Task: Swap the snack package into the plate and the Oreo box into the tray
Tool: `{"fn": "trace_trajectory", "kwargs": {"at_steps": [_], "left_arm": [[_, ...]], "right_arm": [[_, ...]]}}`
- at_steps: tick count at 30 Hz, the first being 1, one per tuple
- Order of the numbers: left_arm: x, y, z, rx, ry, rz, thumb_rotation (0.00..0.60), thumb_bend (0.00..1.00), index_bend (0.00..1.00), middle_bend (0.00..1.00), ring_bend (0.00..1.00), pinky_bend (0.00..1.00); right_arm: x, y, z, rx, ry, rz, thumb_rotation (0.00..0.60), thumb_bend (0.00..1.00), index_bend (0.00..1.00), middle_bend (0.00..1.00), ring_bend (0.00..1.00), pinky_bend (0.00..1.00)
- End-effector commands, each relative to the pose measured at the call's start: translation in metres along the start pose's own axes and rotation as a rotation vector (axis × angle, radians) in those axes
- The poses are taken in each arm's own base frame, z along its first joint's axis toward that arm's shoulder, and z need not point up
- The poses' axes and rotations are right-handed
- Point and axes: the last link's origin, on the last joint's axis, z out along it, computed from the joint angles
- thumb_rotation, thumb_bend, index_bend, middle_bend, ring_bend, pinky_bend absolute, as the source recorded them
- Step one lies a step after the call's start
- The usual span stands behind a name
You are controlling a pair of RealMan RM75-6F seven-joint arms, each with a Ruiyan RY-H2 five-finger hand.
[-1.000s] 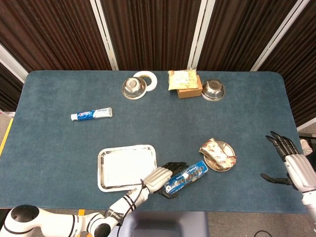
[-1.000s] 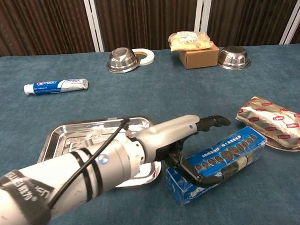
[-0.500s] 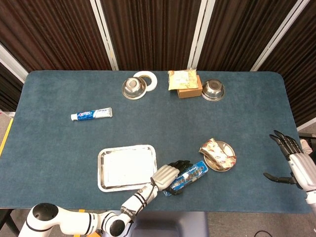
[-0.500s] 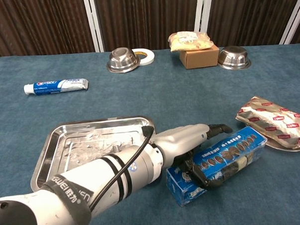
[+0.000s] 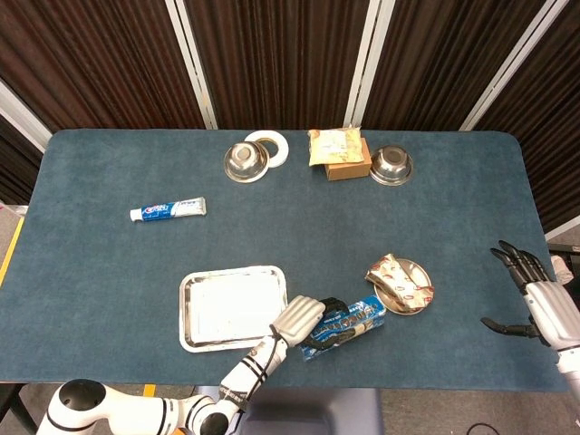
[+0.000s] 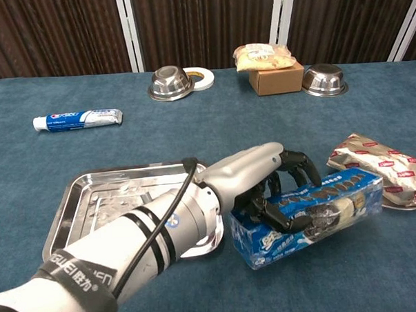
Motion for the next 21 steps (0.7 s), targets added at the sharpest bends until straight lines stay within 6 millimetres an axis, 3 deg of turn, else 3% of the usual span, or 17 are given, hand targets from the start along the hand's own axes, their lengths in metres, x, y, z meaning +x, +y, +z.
{"fn": "trace_trajectory", "kwargs": {"at_steps": [1, 5, 11, 19, 21], "left_arm": [[0.022, -0.001, -0.010, -0.046, 0.036, 0.012, 0.600, 0.54, 0.68, 0.67, 0.78, 1.00], [0.055, -0.022, -0.031, -0.074, 0.047, 0.111, 0.600, 0.54, 0.68, 0.67, 0.78, 1.00], [0.096, -0.084, -0.076, -0.005, 0.031, 0.191, 0.600, 0.53, 0.68, 0.67, 0.78, 1.00], [0.112, -0.134, -0.119, 0.032, 0.099, 0.156, 0.600, 0.51, 0.66, 0.64, 0.77, 1.00], [0.110, -0.146, -0.127, 0.058, 0.096, 0.156, 0.600, 0.45, 0.52, 0.53, 0.66, 0.94]], "right_arm": [[-0.001, -0.001, 0.000, 0.001, -0.006, -0.004, 0.600, 0.18, 0.00, 0.00, 0.00, 0.00], [-0.001, -0.003, -0.002, 0.008, -0.011, -0.005, 0.600, 0.18, 0.00, 0.00, 0.00, 0.00], [-0.003, -0.007, -0.007, 0.021, -0.019, -0.015, 0.600, 0.18, 0.00, 0.00, 0.00, 0.00], [-0.012, -0.010, -0.005, 0.016, -0.046, -0.043, 0.600, 0.18, 0.00, 0.00, 0.00, 0.00], [-0.014, -0.011, -0.005, 0.015, -0.052, -0.050, 0.600, 0.18, 0.00, 0.00, 0.00, 0.00]]}}
